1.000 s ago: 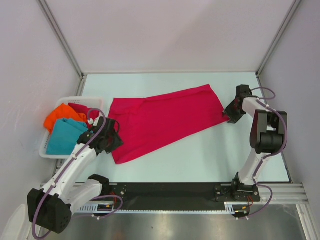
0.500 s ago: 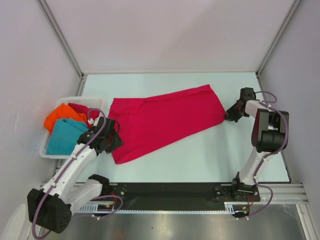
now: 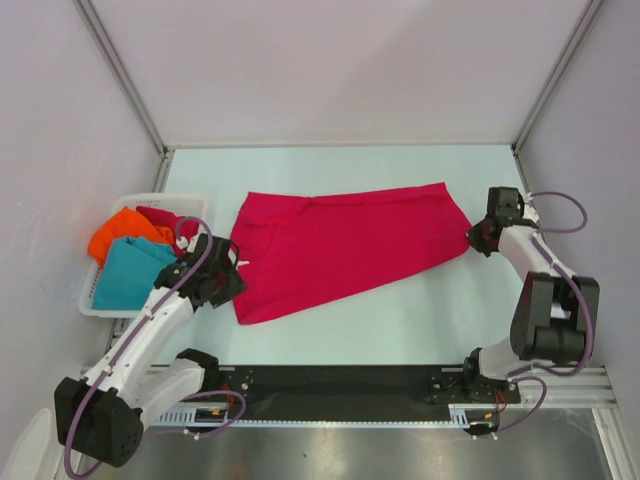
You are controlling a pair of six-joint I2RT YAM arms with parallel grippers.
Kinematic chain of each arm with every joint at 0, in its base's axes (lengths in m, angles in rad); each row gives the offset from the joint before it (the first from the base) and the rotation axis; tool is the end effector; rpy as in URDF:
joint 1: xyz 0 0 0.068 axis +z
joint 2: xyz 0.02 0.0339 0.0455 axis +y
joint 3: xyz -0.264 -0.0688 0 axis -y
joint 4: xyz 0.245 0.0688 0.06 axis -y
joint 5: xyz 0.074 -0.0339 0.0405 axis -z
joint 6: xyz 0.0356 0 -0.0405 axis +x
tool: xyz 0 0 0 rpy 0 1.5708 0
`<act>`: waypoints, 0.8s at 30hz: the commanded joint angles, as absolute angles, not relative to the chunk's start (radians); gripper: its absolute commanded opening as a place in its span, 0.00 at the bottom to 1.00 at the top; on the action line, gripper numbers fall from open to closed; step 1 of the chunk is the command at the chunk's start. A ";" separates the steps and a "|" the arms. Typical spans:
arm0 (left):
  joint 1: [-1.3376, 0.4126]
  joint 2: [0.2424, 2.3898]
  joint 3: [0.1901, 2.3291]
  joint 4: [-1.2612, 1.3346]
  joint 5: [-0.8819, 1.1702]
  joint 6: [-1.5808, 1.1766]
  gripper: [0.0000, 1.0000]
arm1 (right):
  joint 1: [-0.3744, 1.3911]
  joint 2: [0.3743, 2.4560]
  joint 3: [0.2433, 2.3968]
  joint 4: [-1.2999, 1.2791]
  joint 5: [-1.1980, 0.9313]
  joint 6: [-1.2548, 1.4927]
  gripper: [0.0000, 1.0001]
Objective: Fold and stack the t-shirts
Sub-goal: Fold the flattened tshirt in 1/3 of the way
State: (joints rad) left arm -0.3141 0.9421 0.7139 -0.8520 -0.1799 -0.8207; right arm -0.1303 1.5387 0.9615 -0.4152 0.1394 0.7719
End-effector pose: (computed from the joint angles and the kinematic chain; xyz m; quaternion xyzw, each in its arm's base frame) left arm 0.1621 -0.0460 0.2339 -0.2632 0.9298 -0.0565 0.2508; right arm 0.3060 -0.0451 0.2025 0.4347 0.8518 0.0264 0.2910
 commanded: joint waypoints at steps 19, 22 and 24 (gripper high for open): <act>-0.311 0.830 0.733 -0.888 -0.158 -0.781 0.48 | 0.081 1.117 0.782 -0.741 0.431 0.887 0.00; -0.311 0.827 0.733 -0.891 -0.155 -0.781 0.48 | 0.080 1.108 0.785 -0.742 0.442 0.882 0.00; -0.311 0.828 0.732 -0.891 -0.149 -0.778 0.48 | 0.080 1.117 0.792 -0.744 0.439 0.884 0.00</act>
